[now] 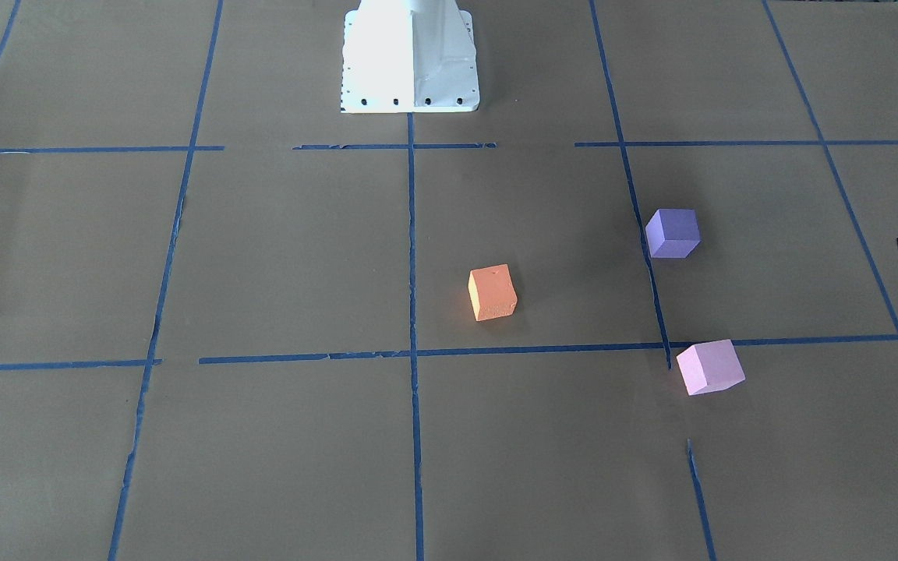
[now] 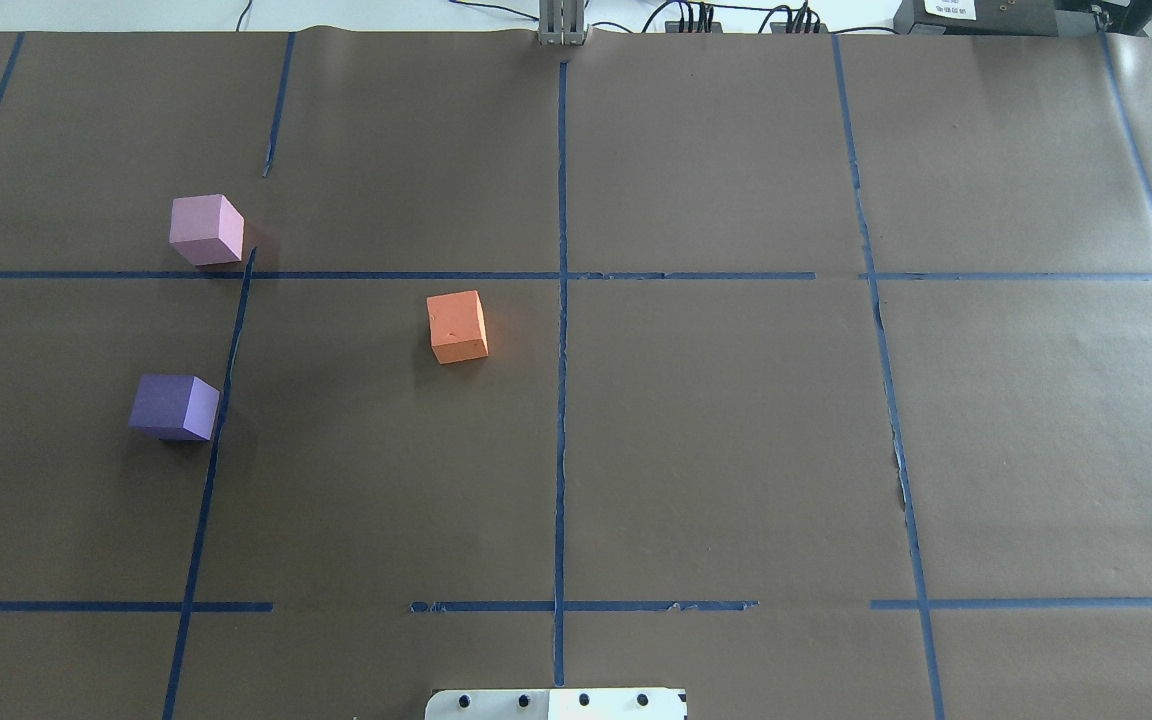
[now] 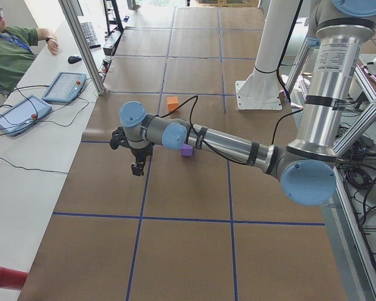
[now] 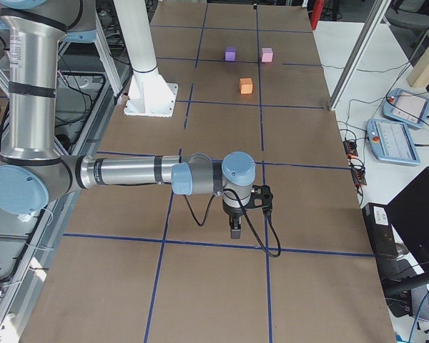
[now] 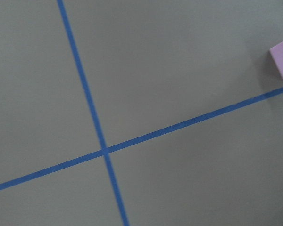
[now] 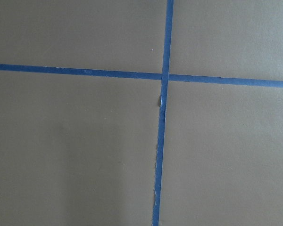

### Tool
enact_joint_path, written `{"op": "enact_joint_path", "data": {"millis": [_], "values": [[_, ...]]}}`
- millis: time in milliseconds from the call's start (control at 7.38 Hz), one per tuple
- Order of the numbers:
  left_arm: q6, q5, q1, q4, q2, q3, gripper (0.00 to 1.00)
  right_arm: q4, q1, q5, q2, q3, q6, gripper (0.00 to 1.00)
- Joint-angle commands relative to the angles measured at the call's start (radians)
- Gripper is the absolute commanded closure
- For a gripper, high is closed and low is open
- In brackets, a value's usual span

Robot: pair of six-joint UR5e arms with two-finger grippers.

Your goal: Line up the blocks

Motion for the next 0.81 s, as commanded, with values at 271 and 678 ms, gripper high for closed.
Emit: {"op": "enact_joint_path", "data": {"millis": [271,678], "values": [[-0.684,0.103,0.389,-0.055,-0.277,0.003,0.0,0.0,0.0,0.0,0.0,-0.001,0.0,0.0],[-1.042,0.321,0.569,-0.214,-0.449,0.155,0.0,0.0,0.0,0.0,0.0,0.001,0.0,0.0]]}}
